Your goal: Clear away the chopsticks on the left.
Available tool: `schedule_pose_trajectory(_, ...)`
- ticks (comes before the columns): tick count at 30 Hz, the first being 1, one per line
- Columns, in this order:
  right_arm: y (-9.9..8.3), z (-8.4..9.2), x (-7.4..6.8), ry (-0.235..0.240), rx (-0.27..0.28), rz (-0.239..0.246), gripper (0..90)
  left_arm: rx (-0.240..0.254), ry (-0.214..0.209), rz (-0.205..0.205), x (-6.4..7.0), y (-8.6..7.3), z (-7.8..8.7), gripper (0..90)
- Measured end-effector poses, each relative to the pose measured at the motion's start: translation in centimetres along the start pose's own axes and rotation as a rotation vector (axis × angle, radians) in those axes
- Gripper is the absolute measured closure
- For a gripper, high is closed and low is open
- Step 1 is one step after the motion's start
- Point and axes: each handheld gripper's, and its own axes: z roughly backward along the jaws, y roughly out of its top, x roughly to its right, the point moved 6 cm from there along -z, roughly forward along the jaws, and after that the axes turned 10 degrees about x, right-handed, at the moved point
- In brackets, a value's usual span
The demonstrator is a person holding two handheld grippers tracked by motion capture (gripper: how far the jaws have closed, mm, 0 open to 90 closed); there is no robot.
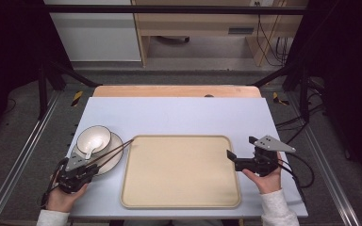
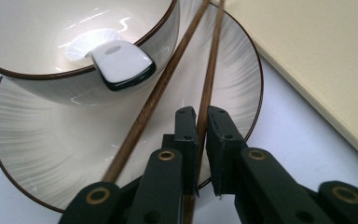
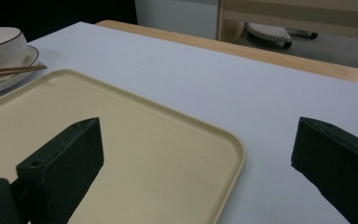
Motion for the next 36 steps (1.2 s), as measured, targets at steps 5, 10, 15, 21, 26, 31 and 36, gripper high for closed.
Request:
schedule_pose_trajectory(5,-0.1,-0.1,-0.1,0.002,-0.001,0.0,2.7,-0.003,0.01,0.02,0.2,0.1,-0.1,84.2)
schedule_pose_trajectory(10,0.1,0.0,0.0,0.003,0.006,-0.003,2.7,0.016,0.022,0.038,0.0,0.3,-0.2,79.8)
schedule_pose_trajectory(15,0.2,0.2,0.1,0.0,0.013,-0.005,2.7,0.019,0.019,0.079,0.0,0.5,-0.9,79.1)
schedule_pose_trajectory(21,0.2,0.2,0.1,0.001,0.007,-0.003,2.7,0.001,-0.012,0.101,0.0,0.2,-1.6,80.2)
schedule_pose_trajectory(26,0.2,0.2,0.1,-0.002,0.012,-0.005,2.7,-0.001,-0.021,0.107,0.2,0.2,-1.7,82.4)
schedule_pose_trajectory(31,0.2,0.2,0.1,-0.001,0.011,-0.005,2.8,-0.003,-0.028,0.101,0.6,0.3,-1.7,84.7)
schedule_pose_trajectory(36,0.2,0.2,0.1,-0.002,0.007,-0.007,2.8,-0.001,-0.029,0.098,0.7,0.4,-1.6,84.9)
